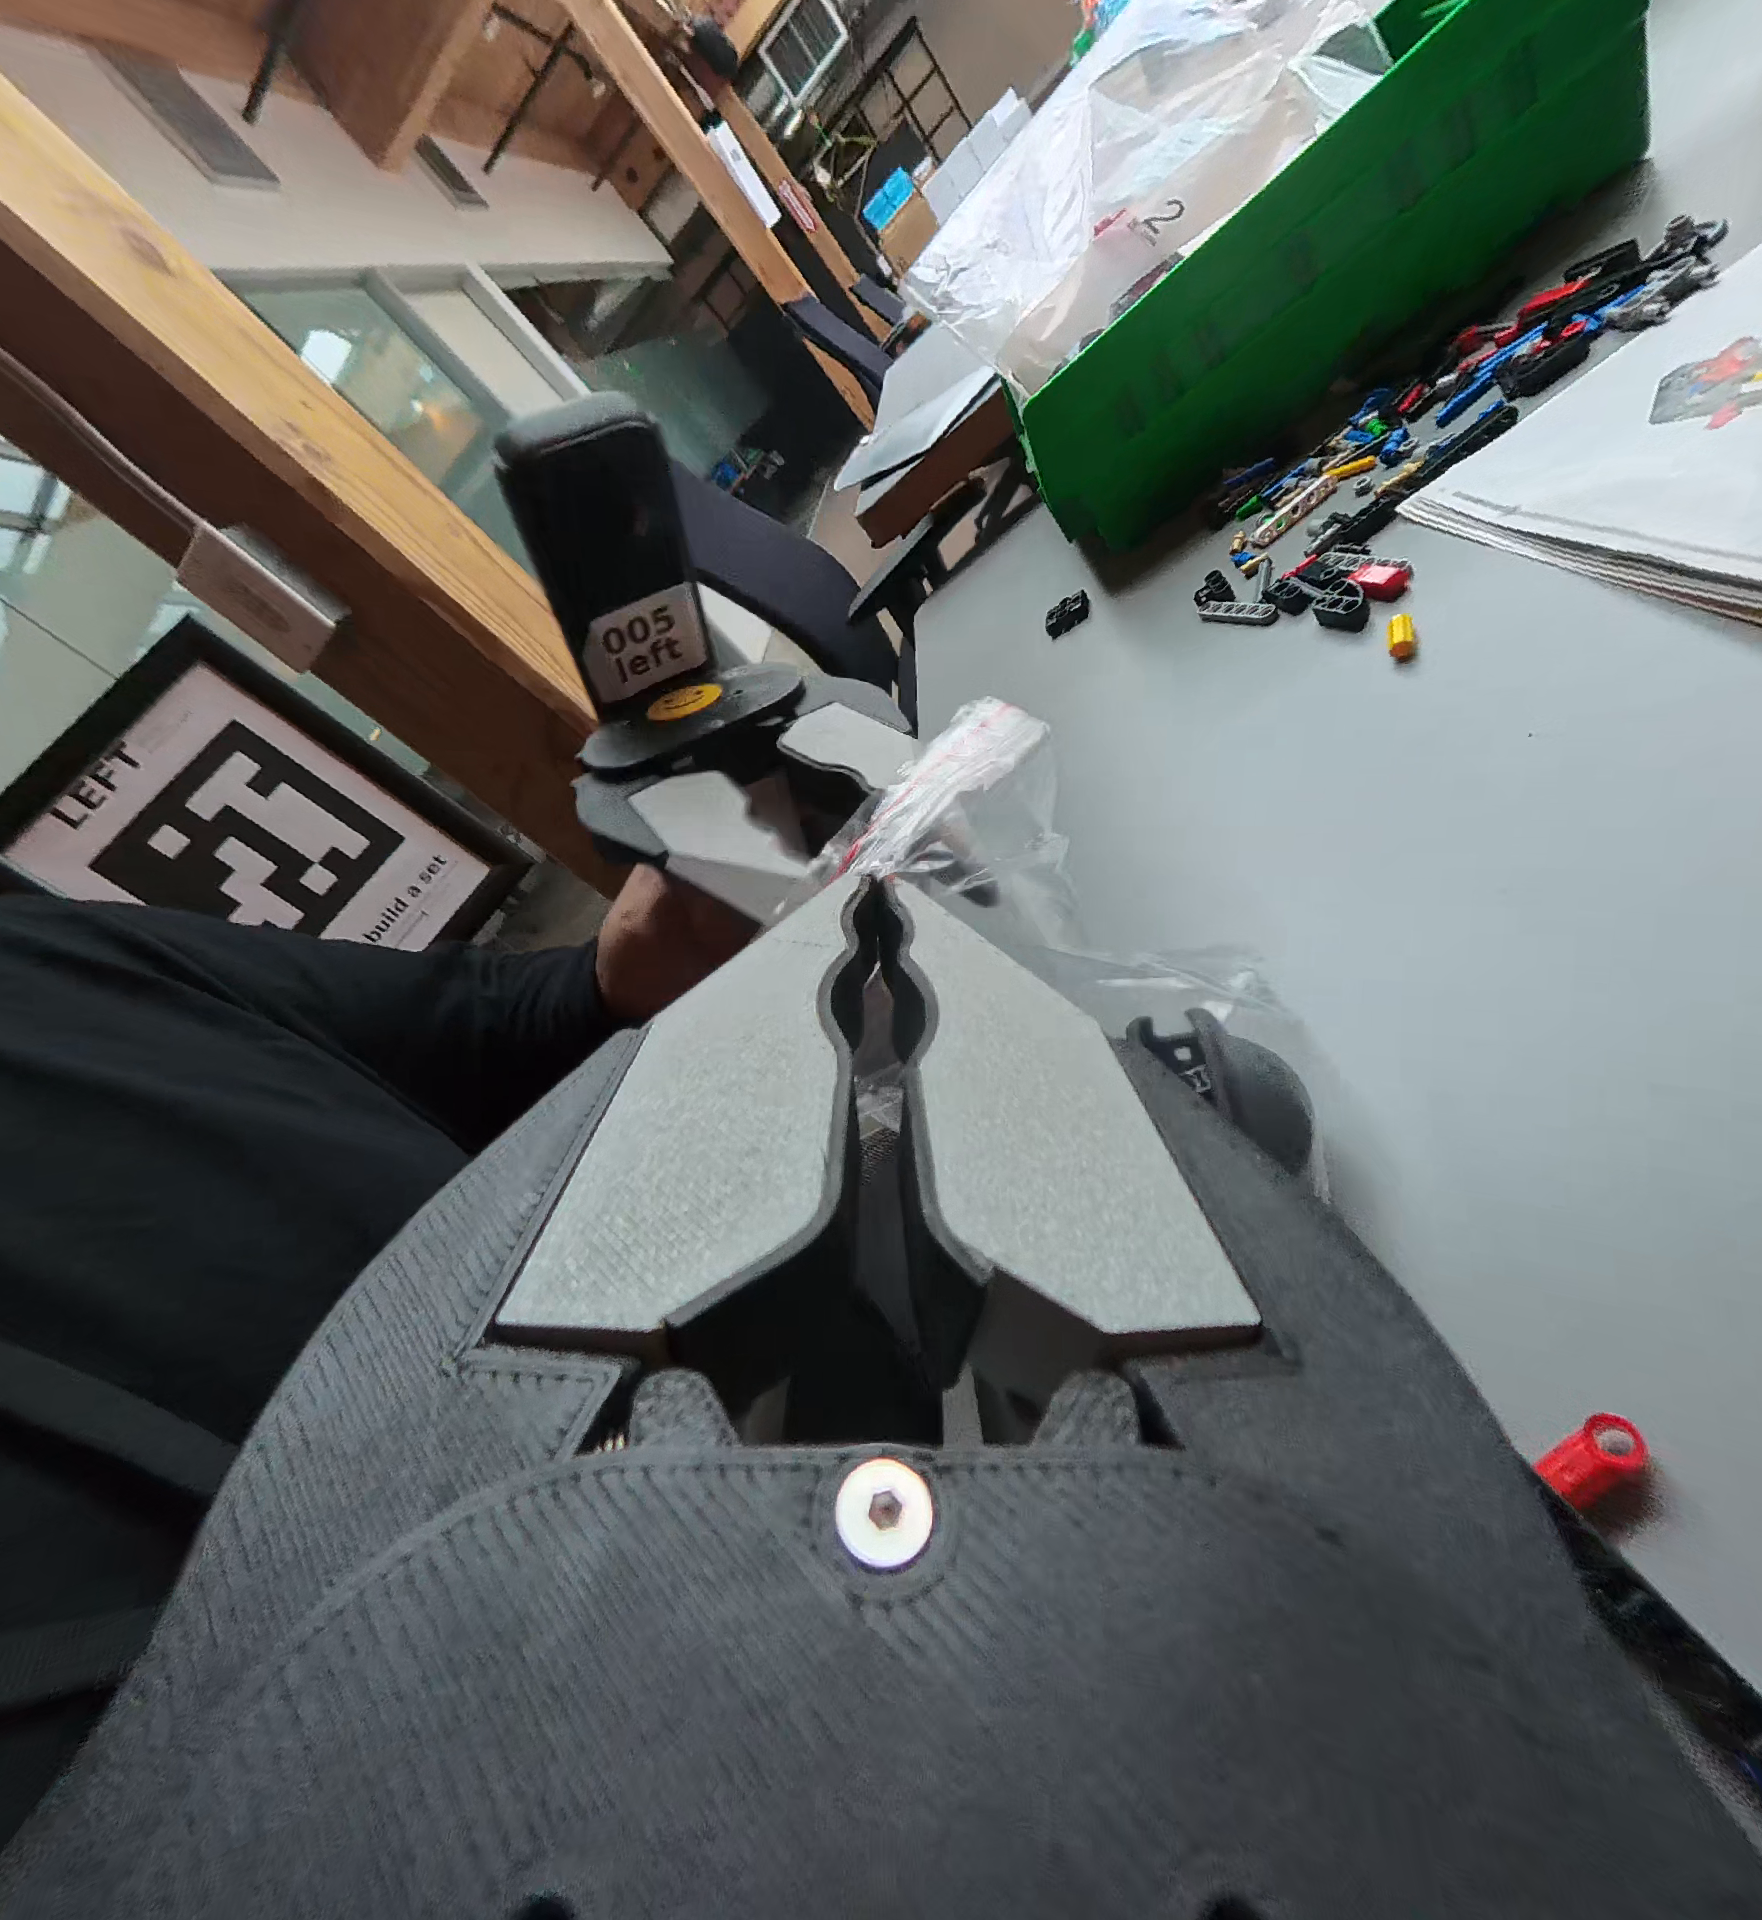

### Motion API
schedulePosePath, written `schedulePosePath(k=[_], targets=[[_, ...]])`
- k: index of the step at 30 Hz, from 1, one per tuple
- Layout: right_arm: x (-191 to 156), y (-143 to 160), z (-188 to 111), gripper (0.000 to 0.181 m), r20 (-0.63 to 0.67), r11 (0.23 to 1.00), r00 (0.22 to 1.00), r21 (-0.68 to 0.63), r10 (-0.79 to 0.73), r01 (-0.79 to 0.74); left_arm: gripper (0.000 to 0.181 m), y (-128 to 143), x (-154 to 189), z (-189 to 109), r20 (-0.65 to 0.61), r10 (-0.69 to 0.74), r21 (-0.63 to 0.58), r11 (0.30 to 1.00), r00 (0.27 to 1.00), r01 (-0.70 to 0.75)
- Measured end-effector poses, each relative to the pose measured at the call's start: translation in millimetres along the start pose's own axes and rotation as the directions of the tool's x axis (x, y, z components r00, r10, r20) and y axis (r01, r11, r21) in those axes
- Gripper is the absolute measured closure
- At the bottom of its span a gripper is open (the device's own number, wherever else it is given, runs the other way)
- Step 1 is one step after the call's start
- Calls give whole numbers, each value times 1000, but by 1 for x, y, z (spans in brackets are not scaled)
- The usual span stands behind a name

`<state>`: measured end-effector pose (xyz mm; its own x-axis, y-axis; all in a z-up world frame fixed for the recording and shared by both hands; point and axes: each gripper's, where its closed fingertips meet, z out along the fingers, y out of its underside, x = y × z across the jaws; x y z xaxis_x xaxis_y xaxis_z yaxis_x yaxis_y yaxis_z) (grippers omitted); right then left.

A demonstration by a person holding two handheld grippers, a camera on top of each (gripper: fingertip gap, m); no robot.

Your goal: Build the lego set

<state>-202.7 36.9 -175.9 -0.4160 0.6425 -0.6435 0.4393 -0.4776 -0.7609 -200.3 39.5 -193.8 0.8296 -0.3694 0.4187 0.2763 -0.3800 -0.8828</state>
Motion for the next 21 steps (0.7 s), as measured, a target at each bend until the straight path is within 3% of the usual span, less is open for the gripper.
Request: schedulePosePath(k=[2, 4, 9, 15, 19, 21], targets=[[4, 0, 0, 181, 6, 999, 999, 19, 46, -47, 133, 5, 3, 8, 50, 82, -38, 996, 995, -80], [4, 0, 2, 181, 29, 996, 996, 32, 80, -81, 124, 10, 9, 14, 64, 135, -65, 989, 989, -131], [-1, 3, 4, 181, 97, 986, 983, 41, 159, -164, 139, 17, 3, 22, 118, 230, -109, 970, 966, -218], [-1, 0, 0, 181, 188, 959, 947, 64, 261, -277, 139, 29, -11, 25, 208, 397, -203, 912, 894, -357], [-3, 8, 7, 181, 215, 948, 929, 44, 299, -316, 181, 27, -8, 29, 205, 465, -202, 881, 861, -427], [-3, 6, 5, 181, 228, 944, 924, 53, 307, -327, 181, 25, -5, 30, 189, 470, -192, 879, 862, -437]])
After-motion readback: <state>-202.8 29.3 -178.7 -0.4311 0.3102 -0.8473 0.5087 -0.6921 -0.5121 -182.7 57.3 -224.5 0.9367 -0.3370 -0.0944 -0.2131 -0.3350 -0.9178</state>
